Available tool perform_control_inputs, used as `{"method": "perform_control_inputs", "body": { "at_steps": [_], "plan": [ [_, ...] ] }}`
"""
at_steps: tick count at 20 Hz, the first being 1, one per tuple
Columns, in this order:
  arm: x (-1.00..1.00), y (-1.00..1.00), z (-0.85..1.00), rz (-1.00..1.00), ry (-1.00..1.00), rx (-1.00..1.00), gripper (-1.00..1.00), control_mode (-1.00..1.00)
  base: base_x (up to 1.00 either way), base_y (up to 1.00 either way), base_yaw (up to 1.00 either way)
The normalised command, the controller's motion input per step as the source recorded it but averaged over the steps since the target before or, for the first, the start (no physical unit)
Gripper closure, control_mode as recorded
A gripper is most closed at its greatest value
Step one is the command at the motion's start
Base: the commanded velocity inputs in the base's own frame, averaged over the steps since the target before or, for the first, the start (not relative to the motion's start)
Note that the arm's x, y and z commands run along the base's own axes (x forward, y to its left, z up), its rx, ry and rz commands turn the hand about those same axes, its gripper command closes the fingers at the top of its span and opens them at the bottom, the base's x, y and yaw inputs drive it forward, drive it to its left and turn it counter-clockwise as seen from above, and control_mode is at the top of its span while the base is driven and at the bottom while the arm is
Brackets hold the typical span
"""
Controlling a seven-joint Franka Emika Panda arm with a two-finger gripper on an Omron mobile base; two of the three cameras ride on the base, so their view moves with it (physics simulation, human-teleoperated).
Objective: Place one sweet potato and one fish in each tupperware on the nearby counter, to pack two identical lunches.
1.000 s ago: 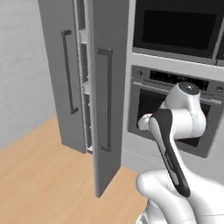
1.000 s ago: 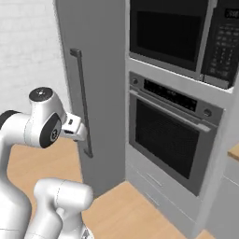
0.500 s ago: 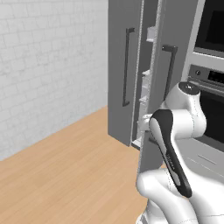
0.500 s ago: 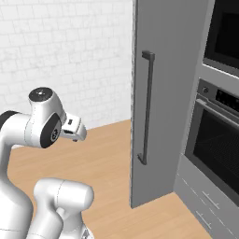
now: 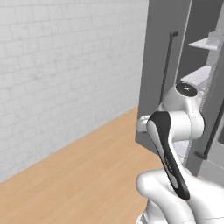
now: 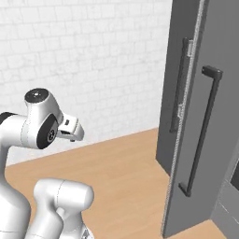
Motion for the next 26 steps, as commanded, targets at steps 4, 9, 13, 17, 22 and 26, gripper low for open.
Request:
{"method": "perform_control_inputs", "body": {
  "at_steps": [4,9,13,17,22,26],
  "plan": [
    [0.0,0.0,0.0,0.0,0.0,0.0,-1.0,1.0,1.0,0.58,-0.02],
    [0.0,0.0,0.0,0.0,0.0,0.0,-1.0,1.0,1.0,0.42,-0.13],
    [0.0,0.0,0.0,0.0,0.0,0.0,-1.0,1.0,0.97,0.39,-0.27],
    [0.0,0.0,0.0,0.0,0.0,0.0,-1.0,1.0,0.72,0.0,-0.45],
    [0.0,0.0,0.0,0.0,0.0,0.0,-1.0,1.0,0.57,-0.05,-0.67],
    [0.0,0.0,0.0,0.0,0.0,0.0,-1.0,1.0,0.83,0.17,-0.76]
  ]
}}
